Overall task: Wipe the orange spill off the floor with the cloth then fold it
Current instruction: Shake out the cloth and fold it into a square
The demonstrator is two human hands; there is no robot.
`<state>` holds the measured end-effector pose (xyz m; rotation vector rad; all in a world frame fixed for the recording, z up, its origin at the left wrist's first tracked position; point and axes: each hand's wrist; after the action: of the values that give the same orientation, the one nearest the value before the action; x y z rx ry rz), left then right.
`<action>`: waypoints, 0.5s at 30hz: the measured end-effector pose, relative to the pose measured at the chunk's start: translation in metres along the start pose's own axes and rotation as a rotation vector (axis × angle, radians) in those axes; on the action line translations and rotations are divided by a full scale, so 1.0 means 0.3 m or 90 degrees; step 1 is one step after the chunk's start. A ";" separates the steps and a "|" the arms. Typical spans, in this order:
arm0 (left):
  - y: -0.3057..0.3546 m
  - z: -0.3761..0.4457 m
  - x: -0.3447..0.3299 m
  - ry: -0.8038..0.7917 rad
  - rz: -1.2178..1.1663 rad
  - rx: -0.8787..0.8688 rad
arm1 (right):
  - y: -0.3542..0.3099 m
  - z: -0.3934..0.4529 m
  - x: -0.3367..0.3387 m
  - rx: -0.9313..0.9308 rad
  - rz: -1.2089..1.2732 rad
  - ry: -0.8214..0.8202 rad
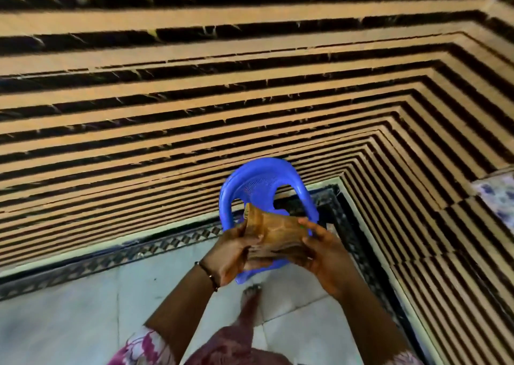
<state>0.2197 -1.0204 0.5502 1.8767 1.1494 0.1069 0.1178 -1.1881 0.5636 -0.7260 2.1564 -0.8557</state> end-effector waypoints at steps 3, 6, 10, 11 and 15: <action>-0.020 0.144 0.021 0.056 -0.009 0.089 | -0.011 0.173 0.060 -0.102 -0.041 0.044; -0.068 0.307 0.045 0.072 0.003 0.167 | -0.006 0.366 0.128 -0.183 -0.049 0.082; -0.152 0.499 0.054 0.133 -0.035 0.206 | 0.058 0.554 0.225 -0.237 -0.026 0.155; -0.184 0.552 0.058 0.148 -0.048 0.216 | 0.095 0.609 0.262 -0.247 -0.029 0.174; -0.326 0.752 0.091 0.227 -0.036 0.236 | 0.229 0.787 0.358 -0.271 -0.096 0.193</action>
<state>0.2796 -1.1304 0.3368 2.2065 1.5483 0.2163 0.2171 -1.3033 0.3427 -1.0347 2.6239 -0.6148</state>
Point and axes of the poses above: each hand's wrist, its own z-axis towards the middle knuckle, its own x-axis out of the back of the hand, y = z × x, and after that the axes turned 9 degrees about z, right-handed
